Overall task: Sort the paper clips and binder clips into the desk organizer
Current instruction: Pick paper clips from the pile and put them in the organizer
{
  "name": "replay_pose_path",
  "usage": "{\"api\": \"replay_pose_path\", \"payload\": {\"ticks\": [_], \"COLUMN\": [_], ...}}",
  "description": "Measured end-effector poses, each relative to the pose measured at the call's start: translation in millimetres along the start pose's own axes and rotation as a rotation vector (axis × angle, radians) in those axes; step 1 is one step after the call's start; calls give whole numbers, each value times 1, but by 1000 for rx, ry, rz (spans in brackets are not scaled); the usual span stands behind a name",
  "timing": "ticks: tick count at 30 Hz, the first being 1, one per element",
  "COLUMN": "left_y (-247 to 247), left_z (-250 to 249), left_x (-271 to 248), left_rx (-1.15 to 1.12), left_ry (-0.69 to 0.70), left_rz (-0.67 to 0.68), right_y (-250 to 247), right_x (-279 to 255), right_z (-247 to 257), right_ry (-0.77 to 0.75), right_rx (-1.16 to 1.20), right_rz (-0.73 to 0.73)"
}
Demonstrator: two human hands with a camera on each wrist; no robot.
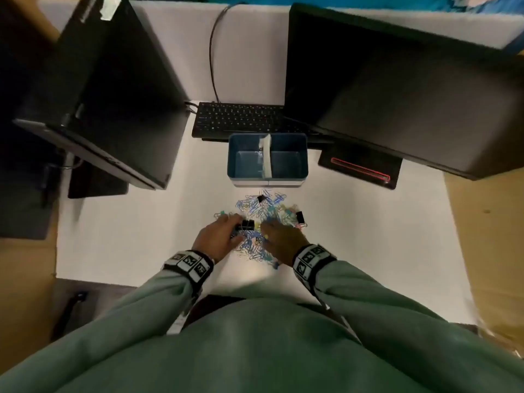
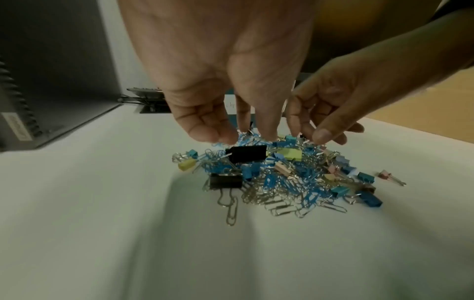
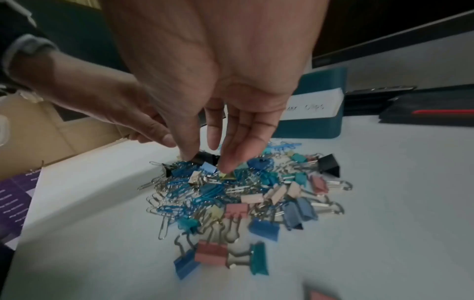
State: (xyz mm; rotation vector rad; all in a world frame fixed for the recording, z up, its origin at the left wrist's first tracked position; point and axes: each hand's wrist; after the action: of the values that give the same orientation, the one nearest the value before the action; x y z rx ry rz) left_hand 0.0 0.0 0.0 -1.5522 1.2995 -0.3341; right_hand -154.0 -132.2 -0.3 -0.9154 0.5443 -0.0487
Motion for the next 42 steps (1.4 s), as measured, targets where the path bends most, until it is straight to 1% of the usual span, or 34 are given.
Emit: {"api": "replay_pose_path", "payload": {"ticks": [2, 5, 8, 11, 14, 16, 17, 18, 20, 21, 23, 24, 25, 26, 28, 29, 31, 32, 34, 37, 39, 42], "left_y": [2, 7, 5, -7, -25, -36, -40, -43, -43, -42, -37, -33, -29, -22, -6, 1, 10, 11, 8, 0, -4, -3], "left_z": [-3, -4, 4, 9, 27, 47, 58, 68, 82, 85, 84, 80, 73, 67, 55, 51, 48, 49, 54, 73, 80, 62], "left_x": [10, 20, 26, 32, 34, 33, 33, 32, 29, 26, 21, 18, 15, 11, 7, 8, 10, 11, 9, 3, 1, 10], "left_rx": [66, 81, 40, -57, -171, -165, -140, -103, -20, 12, 19, 6, -3, -6, 54, 110, 181, 175, 158, 205, 219, 209], "left_ry": [-1, 23, 53, 52, -10, -50, -69, -83, -105, -113, -100, -80, -50, -8, 79, 98, 90, 84, 95, 110, 127, 199], "left_rz": [23, 12, -57, -132, -252, -320, -337, -340, -301, -279, -275, -283, -276, -249, -126, -45, 84, 111, 124, 127, 80, 26], "right_y": [4, 13, 21, 21, 14, 7, 4, 3, 0, 3, 11, 15, 21, 27, 35, 37, 38, 38, 35, 31, 31, 40], "right_x": [10, 22, 28, 30, 26, 21, 19, 18, 20, 23, 30, 32, 34, 35, 35, 36, 38, 38, 37, 32, 32, 36], "right_z": [4, 4, -4, -15, -26, -35, -37, -37, -21, -9, 14, 23, 27, 28, 24, 20, 12, 7, 0, -4, -1, 8], "right_ry": [2, 35, 35, 121, 169, 228, 257, 255, 187, 139, 45, 31, 47, 79, 133, 137, 111, 97, 79, 91, 100, 79], "right_rx": [-13, -84, -194, -145, -139, -143, -152, -173, -179, -155, -138, -150, -157, -148, -105, -98, -122, -132, -145, -110, -117, -168], "right_rz": [-63, -44, -21, -67, -68, -52, -71, -103, -155, -145, -36, 22, 52, 52, 17, 6, 5, 1, -41, -102, -72, -38]}}
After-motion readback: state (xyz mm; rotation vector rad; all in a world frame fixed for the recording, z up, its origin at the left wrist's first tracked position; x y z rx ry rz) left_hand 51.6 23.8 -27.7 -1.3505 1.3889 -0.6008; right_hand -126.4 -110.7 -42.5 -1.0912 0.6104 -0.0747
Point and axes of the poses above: each hand's wrist, its own x-axis towards the middle knuckle, its own y-axis out of the palm, z = x × y, and after that the axes turned 1 degree about -z, right-handed
